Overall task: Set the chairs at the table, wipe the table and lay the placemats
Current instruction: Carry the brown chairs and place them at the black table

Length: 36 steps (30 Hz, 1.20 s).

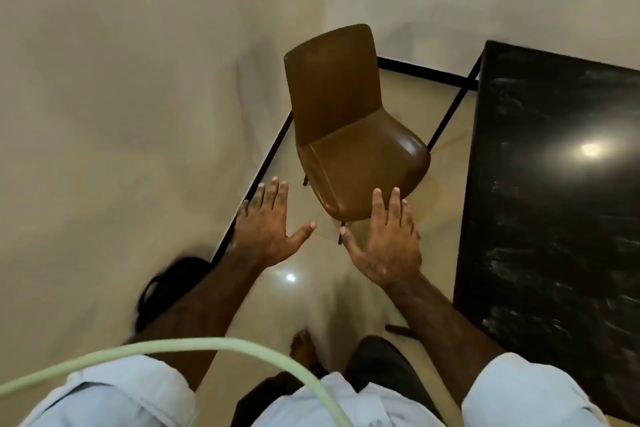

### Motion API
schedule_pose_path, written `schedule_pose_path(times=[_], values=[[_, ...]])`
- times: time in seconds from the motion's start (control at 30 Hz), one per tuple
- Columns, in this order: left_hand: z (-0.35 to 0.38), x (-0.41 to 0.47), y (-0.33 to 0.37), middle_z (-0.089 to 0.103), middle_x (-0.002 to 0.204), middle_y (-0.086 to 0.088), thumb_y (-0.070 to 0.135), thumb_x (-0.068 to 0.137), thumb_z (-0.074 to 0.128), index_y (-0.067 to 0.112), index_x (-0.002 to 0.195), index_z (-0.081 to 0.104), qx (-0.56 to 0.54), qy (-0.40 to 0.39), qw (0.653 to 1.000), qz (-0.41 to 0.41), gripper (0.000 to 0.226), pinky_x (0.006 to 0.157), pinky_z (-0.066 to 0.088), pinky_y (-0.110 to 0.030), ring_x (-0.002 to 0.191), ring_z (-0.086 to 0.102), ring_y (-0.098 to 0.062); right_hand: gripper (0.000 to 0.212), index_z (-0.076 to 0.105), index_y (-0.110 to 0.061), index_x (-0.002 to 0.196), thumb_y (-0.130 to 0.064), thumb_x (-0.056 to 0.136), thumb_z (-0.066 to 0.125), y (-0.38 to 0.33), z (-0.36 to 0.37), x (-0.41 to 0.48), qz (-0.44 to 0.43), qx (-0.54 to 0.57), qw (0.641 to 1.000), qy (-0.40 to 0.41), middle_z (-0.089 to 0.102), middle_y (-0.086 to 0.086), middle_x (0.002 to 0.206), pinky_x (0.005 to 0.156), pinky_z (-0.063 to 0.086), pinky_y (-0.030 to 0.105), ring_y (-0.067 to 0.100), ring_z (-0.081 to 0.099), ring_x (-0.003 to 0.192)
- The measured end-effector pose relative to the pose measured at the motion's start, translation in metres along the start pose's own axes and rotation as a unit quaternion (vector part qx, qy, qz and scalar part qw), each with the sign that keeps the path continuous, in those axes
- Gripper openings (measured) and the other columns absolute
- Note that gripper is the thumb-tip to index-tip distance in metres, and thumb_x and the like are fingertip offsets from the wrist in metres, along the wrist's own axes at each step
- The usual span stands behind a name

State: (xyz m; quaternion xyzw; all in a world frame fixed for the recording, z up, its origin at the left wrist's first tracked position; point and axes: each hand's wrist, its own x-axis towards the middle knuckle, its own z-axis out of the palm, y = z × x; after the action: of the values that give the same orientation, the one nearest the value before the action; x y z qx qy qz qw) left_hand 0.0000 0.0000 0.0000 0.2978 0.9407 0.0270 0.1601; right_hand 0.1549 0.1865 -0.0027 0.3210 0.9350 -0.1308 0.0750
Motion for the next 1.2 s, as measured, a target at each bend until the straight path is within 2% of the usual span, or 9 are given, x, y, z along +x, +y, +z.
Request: schedule_pose_path(times=[0.3, 0.53, 0.7, 0.83, 0.93, 1.07, 1.2], values=[[-0.045, 0.194, -0.025, -0.012, 0.184, -0.002, 0.096, 0.092, 0.020, 0.022, 0.175, -0.009, 0.040, -0.003, 0.997, 0.061, 0.115, 0.133, 0.016, -0.061, 0.170, -0.006, -0.029, 0.113, -0.012, -0.027, 0.175, -0.091, 0.094, 0.035, -0.030, -0.006, 0.150, 0.052, 0.030, 0.998, -0.018, -0.013, 0.013, 0.183, 0.129, 0.030, 0.059, 0.041, 0.005, 0.169], [-0.077, 0.325, -0.019, -0.015, 0.183, -0.001, 0.099, 0.090, 0.020, 0.023, 0.174, -0.012, 0.063, -0.028, 0.993, 0.092, 0.117, 0.133, 0.016, -0.062, 0.170, -0.007, -0.029, 0.114, -0.008, -0.026, 0.175, -0.091, 0.094, 0.037, -0.042, -0.016, 0.264, 0.069, 0.057, 0.995, -0.031, -0.011, 0.015, 0.183, 0.128, 0.030, 0.059, 0.043, 0.008, 0.168], [-0.116, 0.434, 0.001, -0.015, 0.183, -0.001, 0.097, 0.090, 0.021, 0.024, 0.174, -0.011, 0.096, -0.032, 0.981, 0.168, 0.116, 0.134, 0.009, -0.060, 0.169, -0.013, -0.027, 0.113, -0.006, -0.027, 0.175, -0.092, 0.093, 0.037, -0.048, -0.024, 0.332, 0.130, 0.088, 0.987, -0.018, -0.009, 0.013, 0.183, 0.129, 0.029, 0.059, 0.042, 0.009, 0.168], [-0.147, 0.536, 0.030, -0.012, 0.184, -0.002, 0.095, 0.092, 0.027, 0.025, 0.175, -0.007, 0.122, -0.007, 0.958, 0.260, 0.113, 0.134, 0.007, -0.062, 0.169, -0.011, -0.029, 0.113, -0.011, -0.029, 0.174, -0.093, 0.092, 0.034, -0.058, -0.019, 0.385, 0.191, 0.108, 0.975, -0.020, -0.014, 0.012, 0.183, 0.129, 0.027, 0.062, 0.043, 0.006, 0.168], [-0.169, 0.612, 0.060, -0.010, 0.184, -0.005, 0.093, 0.092, 0.029, 0.023, 0.175, -0.005, 0.161, -0.009, 0.928, 0.337, 0.113, 0.134, 0.009, -0.063, 0.170, -0.007, -0.031, 0.113, -0.010, -0.031, 0.174, -0.094, 0.091, 0.035, -0.069, -0.019, 0.421, 0.261, 0.136, 0.956, -0.002, -0.013, 0.011, 0.183, 0.128, 0.029, 0.063, 0.043, 0.008, 0.168], [-0.192, 0.701, 0.102, -0.010, 0.183, -0.009, 0.089, 0.093, 0.040, 0.022, 0.175, -0.001, 0.232, -0.026, 0.880, 0.413, 0.113, 0.134, 0.010, -0.063, 0.169, -0.004, -0.036, 0.112, -0.006, -0.033, 0.175, -0.094, 0.091, 0.038, -0.097, -0.027, 0.463, 0.348, 0.204, 0.915, -0.001, -0.010, 0.009, 0.184, 0.126, 0.031, 0.066, 0.044, 0.009, 0.168], [-0.195, 0.767, 0.140, -0.008, 0.184, -0.007, 0.084, 0.094, 0.052, 0.026, 0.175, 0.002, 0.282, -0.048, 0.844, 0.454, 0.111, 0.132, 0.014, -0.068, 0.169, -0.004, -0.037, 0.112, -0.003, -0.033, 0.175, -0.094, 0.092, 0.040, -0.129, -0.027, 0.506, 0.409, 0.280, 0.869, -0.006, -0.003, 0.009, 0.184, 0.127, 0.034, 0.064, 0.044, 0.013, 0.167]])
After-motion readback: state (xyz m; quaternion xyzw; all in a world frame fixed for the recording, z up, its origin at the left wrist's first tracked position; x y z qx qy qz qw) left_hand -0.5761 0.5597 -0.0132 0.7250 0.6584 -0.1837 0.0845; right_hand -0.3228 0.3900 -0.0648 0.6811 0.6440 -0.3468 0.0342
